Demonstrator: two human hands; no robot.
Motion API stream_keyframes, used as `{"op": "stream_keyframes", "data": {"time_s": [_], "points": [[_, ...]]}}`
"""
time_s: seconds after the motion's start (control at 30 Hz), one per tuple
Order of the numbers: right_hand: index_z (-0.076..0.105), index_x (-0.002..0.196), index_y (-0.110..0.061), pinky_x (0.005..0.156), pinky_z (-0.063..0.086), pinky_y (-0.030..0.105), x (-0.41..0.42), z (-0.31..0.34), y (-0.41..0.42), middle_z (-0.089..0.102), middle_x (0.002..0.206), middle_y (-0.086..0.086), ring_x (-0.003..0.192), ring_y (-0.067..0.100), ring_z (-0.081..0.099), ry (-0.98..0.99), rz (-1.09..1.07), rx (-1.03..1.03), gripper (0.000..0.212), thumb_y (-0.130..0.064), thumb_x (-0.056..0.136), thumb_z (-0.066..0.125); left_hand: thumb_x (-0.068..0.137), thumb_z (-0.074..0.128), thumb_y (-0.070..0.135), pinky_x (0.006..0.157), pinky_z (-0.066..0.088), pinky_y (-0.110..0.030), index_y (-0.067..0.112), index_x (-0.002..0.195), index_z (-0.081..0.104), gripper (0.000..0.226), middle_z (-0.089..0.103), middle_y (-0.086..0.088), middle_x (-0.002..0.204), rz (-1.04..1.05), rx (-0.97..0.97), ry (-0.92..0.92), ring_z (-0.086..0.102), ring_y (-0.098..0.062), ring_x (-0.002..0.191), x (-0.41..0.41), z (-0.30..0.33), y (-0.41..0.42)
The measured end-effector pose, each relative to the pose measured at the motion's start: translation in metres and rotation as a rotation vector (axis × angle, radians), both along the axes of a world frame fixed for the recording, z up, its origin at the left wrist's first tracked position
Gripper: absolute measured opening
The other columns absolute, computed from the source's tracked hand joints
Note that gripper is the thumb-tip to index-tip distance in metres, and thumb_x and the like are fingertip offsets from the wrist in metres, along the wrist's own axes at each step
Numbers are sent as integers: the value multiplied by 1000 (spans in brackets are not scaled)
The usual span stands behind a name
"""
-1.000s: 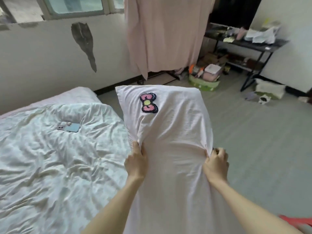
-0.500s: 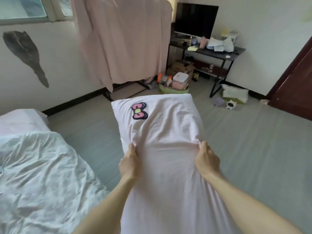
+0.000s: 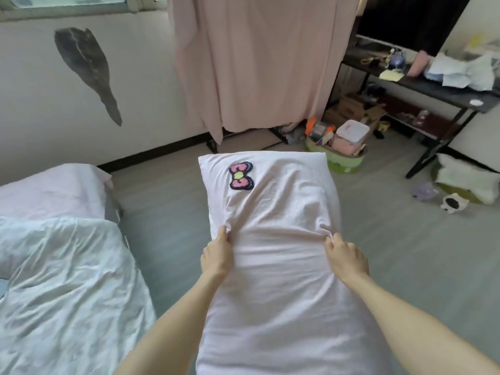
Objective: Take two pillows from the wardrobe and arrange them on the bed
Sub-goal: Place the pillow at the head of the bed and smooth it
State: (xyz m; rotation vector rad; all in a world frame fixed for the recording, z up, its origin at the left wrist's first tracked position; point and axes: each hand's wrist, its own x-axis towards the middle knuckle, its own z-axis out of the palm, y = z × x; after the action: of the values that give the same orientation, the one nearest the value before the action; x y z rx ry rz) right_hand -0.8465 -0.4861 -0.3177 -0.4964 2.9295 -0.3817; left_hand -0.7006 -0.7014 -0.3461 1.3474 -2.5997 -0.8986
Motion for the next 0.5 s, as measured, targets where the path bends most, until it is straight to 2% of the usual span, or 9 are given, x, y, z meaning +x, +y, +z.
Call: {"op": "stream_keyframes", "data": {"time_s": [0.17,0.3,0.5], "points": [[53,105,-5,81,46,44,-82,-19,-118,63,108,30,101,45,58,-79,141,-38,36,-34,95,35,88,25,8,74,38,-38,29,130,31,47,60,-26,106,195,6,-45,56,-40,93,-44,-23,-89],[54,104,-7,80,45,43,-157,-12,-229,63,108,29,100,44,58,-113,304,-79,36,-36,95,35,92,24,10,78,41,-40,27,134,32,46,61,-27,107,381,2,-33,57,-41,97,-88,-9,-169],[55,105,-8,75,43,42,-233,-2,-385,63,104,28,97,43,57,-175,473,-82,38,-37,95,33,97,26,21,79,43,-44,19,120,43,29,61,-28,105,575,-25,55,56,-45,96,-131,27,-283]]}}
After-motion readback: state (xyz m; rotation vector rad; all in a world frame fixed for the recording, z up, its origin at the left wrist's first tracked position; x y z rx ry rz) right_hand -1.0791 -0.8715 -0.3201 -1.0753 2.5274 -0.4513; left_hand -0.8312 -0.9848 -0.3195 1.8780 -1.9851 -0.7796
